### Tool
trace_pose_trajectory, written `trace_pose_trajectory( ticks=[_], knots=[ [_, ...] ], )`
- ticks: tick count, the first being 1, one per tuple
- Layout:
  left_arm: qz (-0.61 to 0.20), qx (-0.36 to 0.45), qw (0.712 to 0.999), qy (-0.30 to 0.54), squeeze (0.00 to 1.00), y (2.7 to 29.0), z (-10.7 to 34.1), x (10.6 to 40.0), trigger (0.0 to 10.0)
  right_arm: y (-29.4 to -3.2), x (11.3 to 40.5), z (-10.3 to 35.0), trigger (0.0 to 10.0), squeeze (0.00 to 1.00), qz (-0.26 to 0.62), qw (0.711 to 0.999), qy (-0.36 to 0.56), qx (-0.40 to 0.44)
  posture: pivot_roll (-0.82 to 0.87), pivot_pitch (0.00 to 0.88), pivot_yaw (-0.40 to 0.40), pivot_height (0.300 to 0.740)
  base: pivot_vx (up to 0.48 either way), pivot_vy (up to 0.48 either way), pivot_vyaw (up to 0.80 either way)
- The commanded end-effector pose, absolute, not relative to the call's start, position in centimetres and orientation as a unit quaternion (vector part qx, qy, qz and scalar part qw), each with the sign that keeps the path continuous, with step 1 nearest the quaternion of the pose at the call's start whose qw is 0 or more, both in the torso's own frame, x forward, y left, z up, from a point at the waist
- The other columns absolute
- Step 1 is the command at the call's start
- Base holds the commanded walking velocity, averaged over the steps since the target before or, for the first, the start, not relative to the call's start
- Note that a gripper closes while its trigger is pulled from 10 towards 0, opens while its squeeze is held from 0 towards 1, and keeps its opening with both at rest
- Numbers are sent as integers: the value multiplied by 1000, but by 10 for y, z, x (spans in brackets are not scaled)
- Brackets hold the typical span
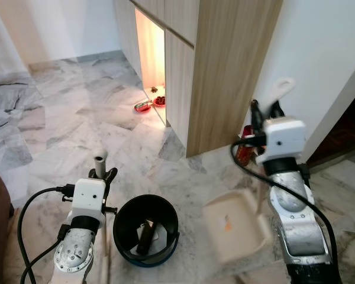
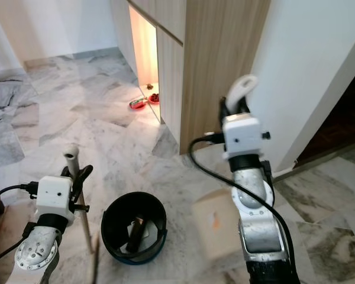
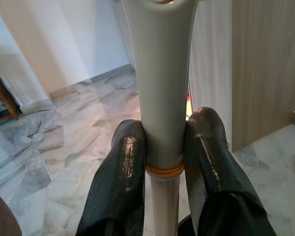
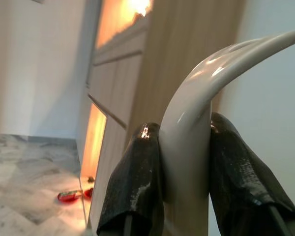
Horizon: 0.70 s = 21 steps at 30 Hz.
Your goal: Sweep floor
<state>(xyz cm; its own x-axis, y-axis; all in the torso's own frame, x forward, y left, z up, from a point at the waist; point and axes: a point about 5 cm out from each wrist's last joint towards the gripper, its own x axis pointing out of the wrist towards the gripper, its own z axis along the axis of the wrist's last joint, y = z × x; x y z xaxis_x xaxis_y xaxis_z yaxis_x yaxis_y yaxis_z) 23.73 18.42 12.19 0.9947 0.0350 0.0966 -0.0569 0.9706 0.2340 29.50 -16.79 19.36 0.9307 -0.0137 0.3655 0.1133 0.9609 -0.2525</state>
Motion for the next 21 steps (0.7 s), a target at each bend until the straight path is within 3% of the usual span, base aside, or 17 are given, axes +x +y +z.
trace_pose_trajectory(
  ticks=[1,9,21],
  knots=[
    [36,114,991,-64,0,188,131,241,10000,-179,294,195,10000,0,-58,971,-187,-134,-47,30,11,740,0,0,0],
    [42,77,994,-65,0,189,132,247,10000,-199,300,161,10000,0,-83,986,-118,-82,-45,29,0,740,0,0,0],
    [59,64,994,-68,0,199,132,252,10000,-199,305,146,10000,0,-62,990,-113,-61,-73,49,8,740,0,0,0]
  ],
)
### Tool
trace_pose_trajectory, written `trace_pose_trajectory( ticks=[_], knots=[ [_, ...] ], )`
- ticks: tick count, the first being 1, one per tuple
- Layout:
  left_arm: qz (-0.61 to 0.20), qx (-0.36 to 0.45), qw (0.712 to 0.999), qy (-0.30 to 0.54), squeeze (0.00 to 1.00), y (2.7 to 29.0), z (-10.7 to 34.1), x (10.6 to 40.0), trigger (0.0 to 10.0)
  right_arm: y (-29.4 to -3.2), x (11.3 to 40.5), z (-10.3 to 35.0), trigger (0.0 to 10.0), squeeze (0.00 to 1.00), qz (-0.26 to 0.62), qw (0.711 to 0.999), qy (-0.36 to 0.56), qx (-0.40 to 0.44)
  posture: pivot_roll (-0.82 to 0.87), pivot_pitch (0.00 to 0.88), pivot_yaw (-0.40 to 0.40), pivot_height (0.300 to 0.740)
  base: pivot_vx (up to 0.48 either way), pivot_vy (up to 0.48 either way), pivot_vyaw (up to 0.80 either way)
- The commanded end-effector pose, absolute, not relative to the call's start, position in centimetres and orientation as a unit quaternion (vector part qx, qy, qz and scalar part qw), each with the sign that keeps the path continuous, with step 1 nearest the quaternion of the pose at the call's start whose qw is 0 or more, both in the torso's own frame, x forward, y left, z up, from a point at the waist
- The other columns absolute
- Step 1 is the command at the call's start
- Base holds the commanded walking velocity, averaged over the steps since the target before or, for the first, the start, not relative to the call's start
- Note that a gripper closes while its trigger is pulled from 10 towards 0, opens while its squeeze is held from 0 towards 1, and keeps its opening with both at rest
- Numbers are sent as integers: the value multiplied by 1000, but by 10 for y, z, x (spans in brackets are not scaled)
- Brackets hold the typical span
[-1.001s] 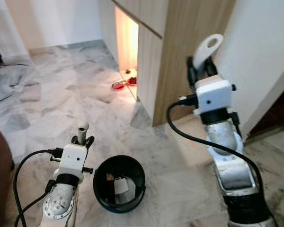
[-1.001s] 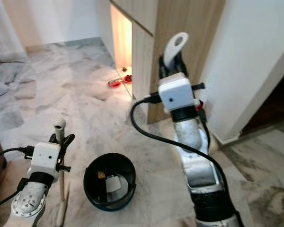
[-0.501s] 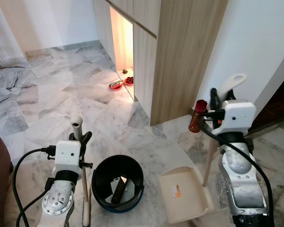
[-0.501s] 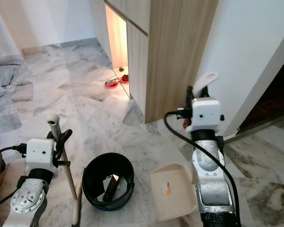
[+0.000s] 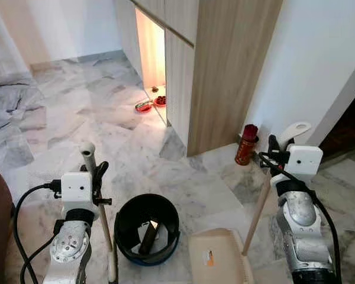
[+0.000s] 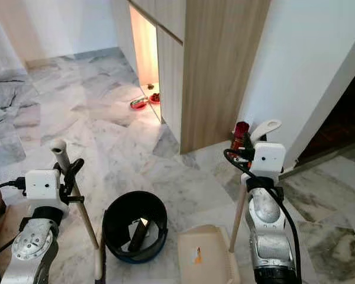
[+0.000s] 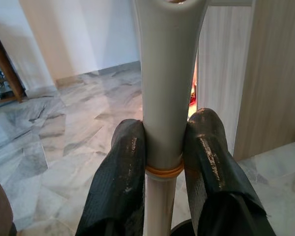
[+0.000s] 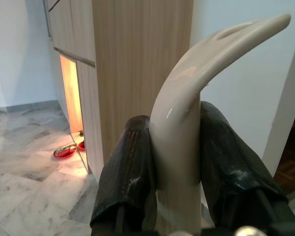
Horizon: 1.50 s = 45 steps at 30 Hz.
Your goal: Sweep floor
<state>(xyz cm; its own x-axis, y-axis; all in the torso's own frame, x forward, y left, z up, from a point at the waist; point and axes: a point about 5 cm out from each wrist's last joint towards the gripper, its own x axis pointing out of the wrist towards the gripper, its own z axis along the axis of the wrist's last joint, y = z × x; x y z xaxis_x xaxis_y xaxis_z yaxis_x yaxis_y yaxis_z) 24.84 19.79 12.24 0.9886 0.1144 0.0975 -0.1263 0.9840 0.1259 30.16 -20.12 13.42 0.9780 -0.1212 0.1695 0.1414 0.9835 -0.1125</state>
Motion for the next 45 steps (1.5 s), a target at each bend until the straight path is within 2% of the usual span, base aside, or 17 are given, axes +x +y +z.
trace_pose_trajectory(
  ticks=[1,25,31,45],
  knots=[
    [59,65,994,-67,0,200,132,252,10000,-199,305,147,10000,0,-60,990,-114,-61,-71,50,11,740,0,0,0],
    [47,82,994,-49,0,200,121,240,10000,-194,297,140,10000,0,-41,991,-122,-47,-43,5,18,740,0,0,0],
    [32,80,995,-52,0,196,122,245,10000,-183,294,140,10000,0,-27,991,-128,-42,-60,0,34,740,-249,0,0],
    [45,84,994,-56,0,200,126,247,10000,-179,296,142,10000,0,-21,990,-130,-50,-47,30,27,740,-294,0,0]
  ],
)
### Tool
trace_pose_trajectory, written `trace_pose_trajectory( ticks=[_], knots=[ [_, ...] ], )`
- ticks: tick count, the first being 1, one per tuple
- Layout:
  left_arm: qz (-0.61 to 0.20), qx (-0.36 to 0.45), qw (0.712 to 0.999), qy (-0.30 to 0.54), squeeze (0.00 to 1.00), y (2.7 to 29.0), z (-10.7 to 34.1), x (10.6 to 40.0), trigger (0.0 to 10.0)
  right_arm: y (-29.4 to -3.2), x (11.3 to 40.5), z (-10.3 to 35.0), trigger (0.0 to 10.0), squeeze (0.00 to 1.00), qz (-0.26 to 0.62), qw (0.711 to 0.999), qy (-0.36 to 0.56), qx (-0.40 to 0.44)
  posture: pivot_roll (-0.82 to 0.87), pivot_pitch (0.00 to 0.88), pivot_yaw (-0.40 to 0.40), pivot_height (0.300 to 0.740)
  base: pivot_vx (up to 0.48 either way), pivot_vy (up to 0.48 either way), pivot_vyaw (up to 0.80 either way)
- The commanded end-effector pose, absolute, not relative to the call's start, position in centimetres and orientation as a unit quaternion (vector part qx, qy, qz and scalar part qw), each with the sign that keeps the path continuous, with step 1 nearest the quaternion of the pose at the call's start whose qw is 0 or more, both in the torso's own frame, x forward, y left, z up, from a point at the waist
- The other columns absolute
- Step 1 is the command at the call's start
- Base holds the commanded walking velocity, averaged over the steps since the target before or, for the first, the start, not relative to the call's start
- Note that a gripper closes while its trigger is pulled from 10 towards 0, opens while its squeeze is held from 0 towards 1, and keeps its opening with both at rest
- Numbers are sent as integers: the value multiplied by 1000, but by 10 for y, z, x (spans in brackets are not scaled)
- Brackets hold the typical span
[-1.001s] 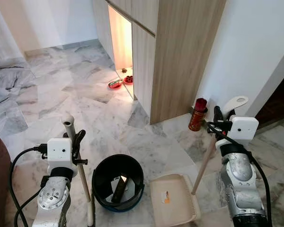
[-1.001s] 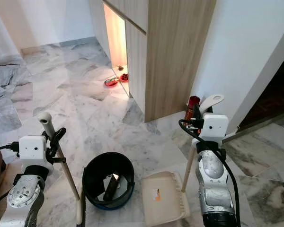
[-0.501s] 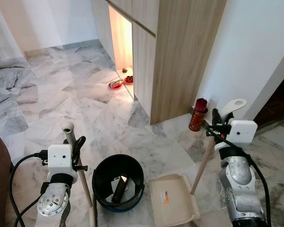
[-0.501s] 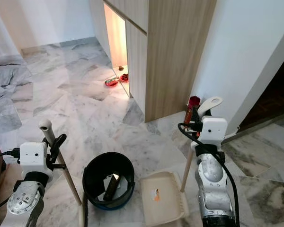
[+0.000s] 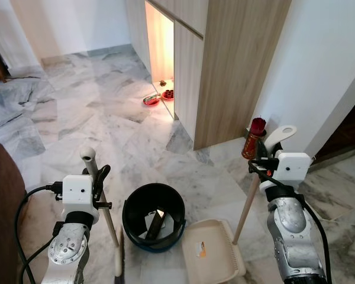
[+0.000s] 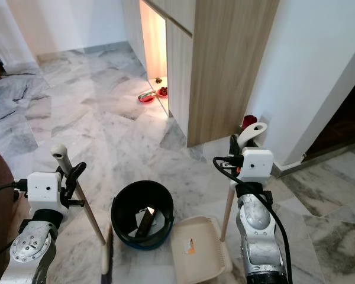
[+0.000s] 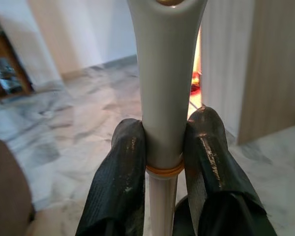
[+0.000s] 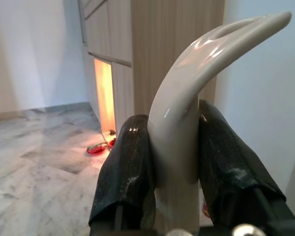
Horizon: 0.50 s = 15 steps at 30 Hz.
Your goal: Sweep floor
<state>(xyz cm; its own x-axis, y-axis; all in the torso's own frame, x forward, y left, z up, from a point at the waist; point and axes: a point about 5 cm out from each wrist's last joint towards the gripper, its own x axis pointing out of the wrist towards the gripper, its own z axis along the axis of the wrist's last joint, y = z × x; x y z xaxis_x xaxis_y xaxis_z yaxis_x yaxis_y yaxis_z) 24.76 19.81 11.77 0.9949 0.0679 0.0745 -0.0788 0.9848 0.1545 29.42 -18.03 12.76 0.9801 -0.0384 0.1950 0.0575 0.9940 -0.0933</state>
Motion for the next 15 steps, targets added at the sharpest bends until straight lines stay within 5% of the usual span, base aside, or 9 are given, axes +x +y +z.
trace_pose_trajectory(
  ticks=[1,15],
  knots=[
    [45,84,994,-56,0,200,126,247,10000,-179,296,143,10000,0,-21,990,-131,-50,-46,30,26,740,-319,0,0],
    [49,79,994,-53,0,199,123,249,10000,-170,297,146,10000,0,-8,989,-137,-49,-45,31,17,740,-313,0,0]
  ],
)
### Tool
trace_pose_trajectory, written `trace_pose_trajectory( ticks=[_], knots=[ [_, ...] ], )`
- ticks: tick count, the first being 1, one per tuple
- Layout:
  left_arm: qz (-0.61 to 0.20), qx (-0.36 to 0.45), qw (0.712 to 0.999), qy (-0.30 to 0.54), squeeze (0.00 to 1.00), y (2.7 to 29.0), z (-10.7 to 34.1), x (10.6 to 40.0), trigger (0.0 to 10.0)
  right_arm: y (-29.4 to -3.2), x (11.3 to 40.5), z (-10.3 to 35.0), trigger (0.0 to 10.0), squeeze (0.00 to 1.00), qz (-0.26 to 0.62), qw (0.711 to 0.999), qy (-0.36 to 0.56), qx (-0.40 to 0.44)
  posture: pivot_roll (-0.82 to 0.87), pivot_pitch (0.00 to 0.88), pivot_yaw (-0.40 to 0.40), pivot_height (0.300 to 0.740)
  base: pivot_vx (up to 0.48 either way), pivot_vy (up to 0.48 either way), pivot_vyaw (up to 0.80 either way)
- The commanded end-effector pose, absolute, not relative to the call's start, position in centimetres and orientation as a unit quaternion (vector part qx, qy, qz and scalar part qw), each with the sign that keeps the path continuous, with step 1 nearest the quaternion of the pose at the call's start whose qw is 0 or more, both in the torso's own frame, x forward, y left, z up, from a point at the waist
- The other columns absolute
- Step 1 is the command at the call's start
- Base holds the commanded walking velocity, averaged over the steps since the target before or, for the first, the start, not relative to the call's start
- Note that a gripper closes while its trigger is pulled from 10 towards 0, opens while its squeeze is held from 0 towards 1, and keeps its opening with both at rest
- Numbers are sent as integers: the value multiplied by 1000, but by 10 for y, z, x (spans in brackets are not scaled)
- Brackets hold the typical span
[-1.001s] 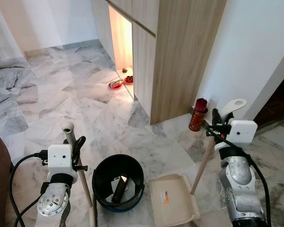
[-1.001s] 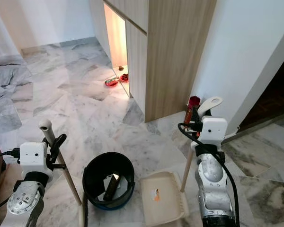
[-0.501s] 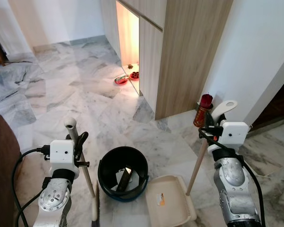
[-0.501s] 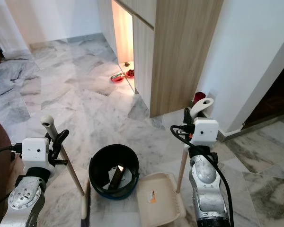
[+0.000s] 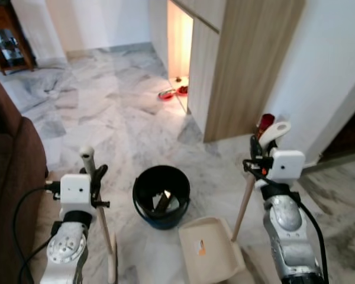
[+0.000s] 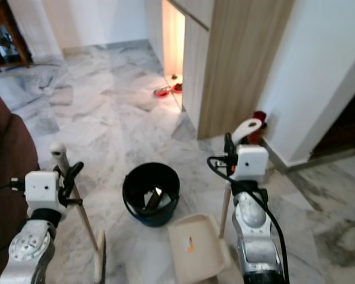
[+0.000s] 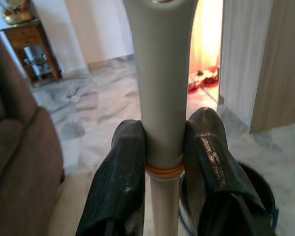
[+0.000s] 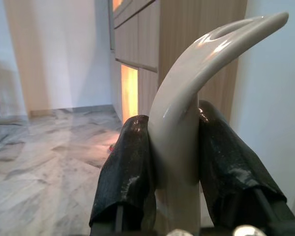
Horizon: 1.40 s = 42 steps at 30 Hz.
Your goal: Sweep floor
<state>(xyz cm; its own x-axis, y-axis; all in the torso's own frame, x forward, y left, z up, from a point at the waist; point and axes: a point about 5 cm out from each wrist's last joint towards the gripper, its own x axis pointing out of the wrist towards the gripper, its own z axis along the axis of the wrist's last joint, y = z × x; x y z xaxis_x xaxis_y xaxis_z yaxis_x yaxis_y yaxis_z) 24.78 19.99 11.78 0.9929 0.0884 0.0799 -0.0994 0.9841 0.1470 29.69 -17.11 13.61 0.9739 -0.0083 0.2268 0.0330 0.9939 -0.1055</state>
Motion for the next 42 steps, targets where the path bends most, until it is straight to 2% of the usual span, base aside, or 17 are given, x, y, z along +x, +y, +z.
trace_pose_trajectory(
  ticks=[1,15,31,42],
  knots=[
    [49,79,994,-53,0,199,123,249,10000,-169,297,147,10000,0,-7,989,-137,-49,-46,30,17,740,-255,0,0],
    [53,72,994,-55,0,196,121,251,10000,-172,299,146,10000,0,-7,990,-131,-45,-50,16,2,740,-18,0,-29],
    [55,79,994,-51,0,196,119,250,10000,-166,299,142,10000,0,2,992,-121,-45,-53,0,9,740,0,0,-800],
    [63,70,994,-50,0,201,119,249,10000,-184,291,137,10000,0,-32,991,-116,-59,-64,0,28,740,0,0,-800]
  ],
)
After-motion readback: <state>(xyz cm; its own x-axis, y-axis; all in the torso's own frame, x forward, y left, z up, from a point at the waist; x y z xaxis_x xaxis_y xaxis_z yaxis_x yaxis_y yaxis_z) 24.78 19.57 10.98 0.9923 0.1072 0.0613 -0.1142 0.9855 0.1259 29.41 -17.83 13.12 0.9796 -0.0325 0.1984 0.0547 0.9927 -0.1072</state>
